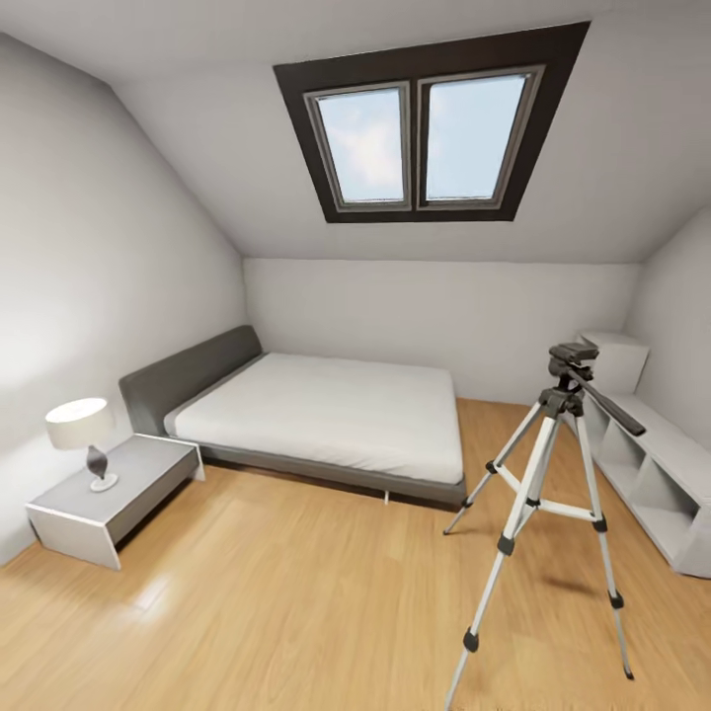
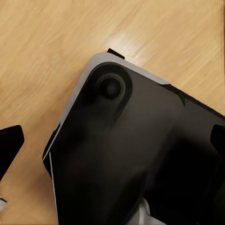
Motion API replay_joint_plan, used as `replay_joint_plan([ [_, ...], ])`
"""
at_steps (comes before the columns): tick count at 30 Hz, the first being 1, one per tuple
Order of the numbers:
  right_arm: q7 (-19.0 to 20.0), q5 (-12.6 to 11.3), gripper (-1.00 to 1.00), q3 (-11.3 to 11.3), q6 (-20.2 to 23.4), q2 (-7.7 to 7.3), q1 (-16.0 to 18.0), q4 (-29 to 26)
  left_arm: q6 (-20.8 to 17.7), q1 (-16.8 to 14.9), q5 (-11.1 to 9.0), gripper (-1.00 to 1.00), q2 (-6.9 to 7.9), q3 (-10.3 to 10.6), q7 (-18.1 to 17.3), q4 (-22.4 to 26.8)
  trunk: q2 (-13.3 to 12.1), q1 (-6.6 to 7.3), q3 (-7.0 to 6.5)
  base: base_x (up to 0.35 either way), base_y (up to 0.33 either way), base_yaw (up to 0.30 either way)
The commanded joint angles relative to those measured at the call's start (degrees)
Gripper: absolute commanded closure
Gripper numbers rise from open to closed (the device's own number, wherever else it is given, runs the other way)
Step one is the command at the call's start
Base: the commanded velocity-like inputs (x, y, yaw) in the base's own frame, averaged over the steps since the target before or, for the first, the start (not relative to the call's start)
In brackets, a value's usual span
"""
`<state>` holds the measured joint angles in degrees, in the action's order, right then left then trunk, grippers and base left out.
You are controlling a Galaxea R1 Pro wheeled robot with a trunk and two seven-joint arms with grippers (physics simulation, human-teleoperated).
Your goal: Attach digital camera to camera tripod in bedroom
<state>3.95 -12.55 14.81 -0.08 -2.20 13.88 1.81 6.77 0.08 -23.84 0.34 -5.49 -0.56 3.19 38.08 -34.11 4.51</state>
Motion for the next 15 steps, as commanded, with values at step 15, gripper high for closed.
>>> replay_joint_plan([
  [15,0.53,-0.64,-1.0,0.48,-0.01,0.0,0.09,0.15,0.09,0.01,0.2,-1.0,-0.08,-0.5,-0.04,0.06,0.08,-0.02,0.09,-0.042,0.003,-0.271],
])
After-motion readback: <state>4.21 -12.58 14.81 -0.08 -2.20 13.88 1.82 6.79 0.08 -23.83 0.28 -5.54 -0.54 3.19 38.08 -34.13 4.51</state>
